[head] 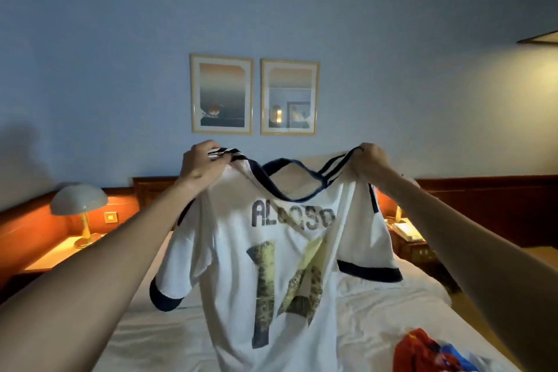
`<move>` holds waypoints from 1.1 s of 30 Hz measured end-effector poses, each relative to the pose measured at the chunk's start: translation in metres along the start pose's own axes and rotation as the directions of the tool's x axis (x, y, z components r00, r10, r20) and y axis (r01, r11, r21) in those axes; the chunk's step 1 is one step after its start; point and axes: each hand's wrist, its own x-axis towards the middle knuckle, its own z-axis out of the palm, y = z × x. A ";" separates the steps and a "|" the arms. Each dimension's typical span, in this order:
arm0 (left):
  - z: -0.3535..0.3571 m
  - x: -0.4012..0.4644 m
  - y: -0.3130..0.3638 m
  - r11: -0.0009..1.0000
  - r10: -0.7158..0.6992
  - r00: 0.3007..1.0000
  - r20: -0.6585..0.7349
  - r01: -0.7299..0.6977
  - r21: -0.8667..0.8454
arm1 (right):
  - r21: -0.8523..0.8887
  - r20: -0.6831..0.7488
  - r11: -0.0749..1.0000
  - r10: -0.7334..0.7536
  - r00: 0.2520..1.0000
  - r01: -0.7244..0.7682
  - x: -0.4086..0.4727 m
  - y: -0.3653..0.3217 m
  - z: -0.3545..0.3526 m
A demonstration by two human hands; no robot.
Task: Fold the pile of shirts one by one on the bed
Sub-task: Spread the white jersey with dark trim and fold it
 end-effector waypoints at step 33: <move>-0.119 0.013 -0.104 0.970 -0.225 0.940 -0.256 0.189 -0.155 | 0.234 0.121 0.964 -0.155 0.981 0.123 -0.065 -0.109 0.081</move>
